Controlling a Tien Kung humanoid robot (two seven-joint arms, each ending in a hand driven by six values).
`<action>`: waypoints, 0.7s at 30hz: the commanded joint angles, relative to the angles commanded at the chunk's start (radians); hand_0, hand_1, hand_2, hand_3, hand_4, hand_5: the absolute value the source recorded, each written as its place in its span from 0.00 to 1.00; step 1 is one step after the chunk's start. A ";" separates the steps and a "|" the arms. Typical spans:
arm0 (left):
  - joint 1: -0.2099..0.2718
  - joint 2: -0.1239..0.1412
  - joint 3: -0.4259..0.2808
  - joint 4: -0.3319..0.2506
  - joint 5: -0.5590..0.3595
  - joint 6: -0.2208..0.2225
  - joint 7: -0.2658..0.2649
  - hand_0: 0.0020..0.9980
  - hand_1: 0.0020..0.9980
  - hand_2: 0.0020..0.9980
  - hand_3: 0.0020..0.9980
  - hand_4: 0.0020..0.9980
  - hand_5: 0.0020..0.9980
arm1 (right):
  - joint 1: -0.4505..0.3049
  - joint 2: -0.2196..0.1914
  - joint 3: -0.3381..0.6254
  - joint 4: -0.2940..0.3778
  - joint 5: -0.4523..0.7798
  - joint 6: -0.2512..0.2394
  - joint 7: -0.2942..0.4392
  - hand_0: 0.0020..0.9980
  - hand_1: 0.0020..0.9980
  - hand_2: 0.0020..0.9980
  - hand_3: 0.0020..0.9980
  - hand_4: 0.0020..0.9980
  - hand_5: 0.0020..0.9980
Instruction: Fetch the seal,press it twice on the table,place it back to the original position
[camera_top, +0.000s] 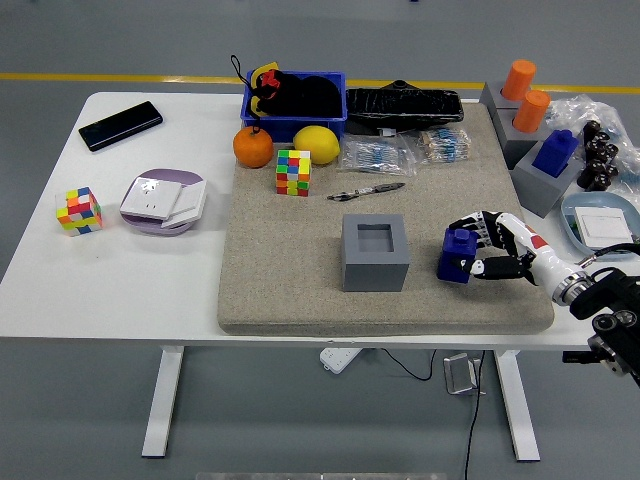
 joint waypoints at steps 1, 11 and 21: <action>0.000 0.000 0.000 0.000 0.000 0.000 0.000 0.73 0.70 0.68 0.75 0.69 0.25 | -0.001 0.000 0.000 -0.001 0.000 0.000 0.000 0.59 0.45 0.45 0.50 0.73 0.00; 0.000 0.000 -0.002 0.001 -0.001 -0.001 0.000 0.73 0.70 0.68 0.75 0.69 0.25 | 0.007 -0.010 0.032 0.066 -0.003 0.004 -0.005 0.59 0.45 0.45 0.49 0.73 0.00; -0.001 0.001 -0.006 0.001 0.001 -0.002 0.001 0.73 0.70 0.68 0.75 0.69 0.25 | 0.038 -0.022 0.055 0.198 -0.007 0.012 -0.020 0.59 0.45 0.45 0.49 0.73 0.00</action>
